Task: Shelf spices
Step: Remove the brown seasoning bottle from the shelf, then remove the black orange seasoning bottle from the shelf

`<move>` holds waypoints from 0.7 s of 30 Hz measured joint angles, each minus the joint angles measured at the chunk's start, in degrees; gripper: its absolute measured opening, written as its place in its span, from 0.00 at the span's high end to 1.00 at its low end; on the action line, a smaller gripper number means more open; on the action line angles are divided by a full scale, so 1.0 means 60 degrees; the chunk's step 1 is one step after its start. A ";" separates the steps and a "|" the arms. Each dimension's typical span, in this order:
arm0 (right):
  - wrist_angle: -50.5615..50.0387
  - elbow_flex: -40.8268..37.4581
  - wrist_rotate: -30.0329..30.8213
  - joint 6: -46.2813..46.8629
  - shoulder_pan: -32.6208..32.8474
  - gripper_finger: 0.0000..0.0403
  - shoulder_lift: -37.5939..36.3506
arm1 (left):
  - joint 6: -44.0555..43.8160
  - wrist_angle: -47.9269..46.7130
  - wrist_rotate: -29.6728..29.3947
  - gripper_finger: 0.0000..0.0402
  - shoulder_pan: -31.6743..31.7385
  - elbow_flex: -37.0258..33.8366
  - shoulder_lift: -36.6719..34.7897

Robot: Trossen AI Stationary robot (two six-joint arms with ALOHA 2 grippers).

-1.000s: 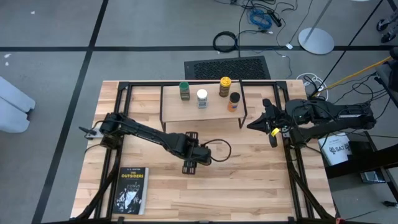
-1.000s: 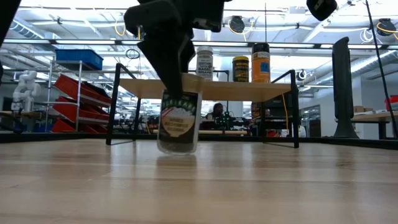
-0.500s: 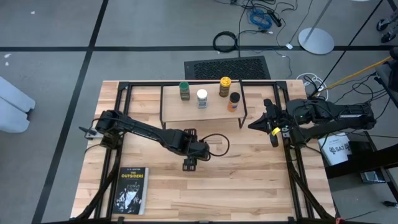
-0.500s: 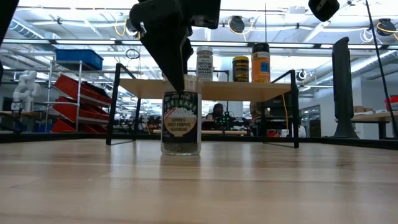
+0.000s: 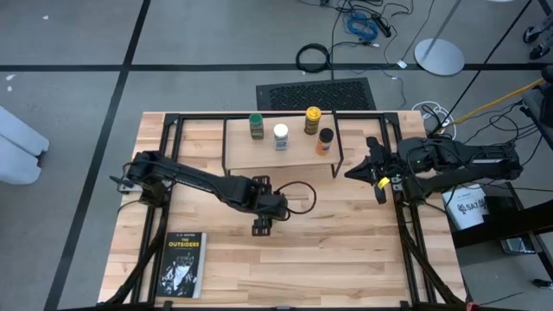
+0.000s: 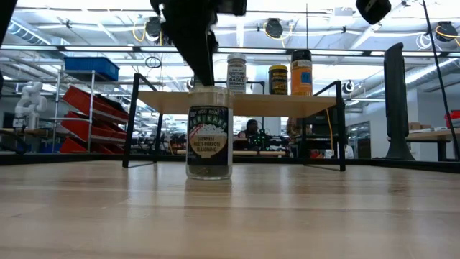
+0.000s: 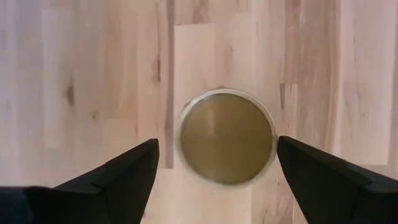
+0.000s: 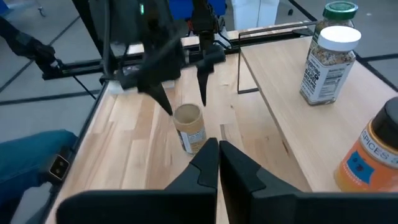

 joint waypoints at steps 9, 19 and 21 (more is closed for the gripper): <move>0.1079 0.0030 0.1569 -0.2046 -0.0019 0.74 0.0511 | 0.0092 0.0308 -0.1111 0.16 -0.0125 0.0004 -0.1419; 0.0093 0.2230 0.1391 -0.3138 -0.1585 0.23 0.1590 | 0.0589 0.1166 -0.2349 0.16 -0.0125 0.0004 -0.2481; -0.0477 0.2831 0.0794 -0.3141 -0.2140 0.18 0.2086 | 0.0592 0.1329 -0.2646 0.16 -0.0125 0.0004 -0.2516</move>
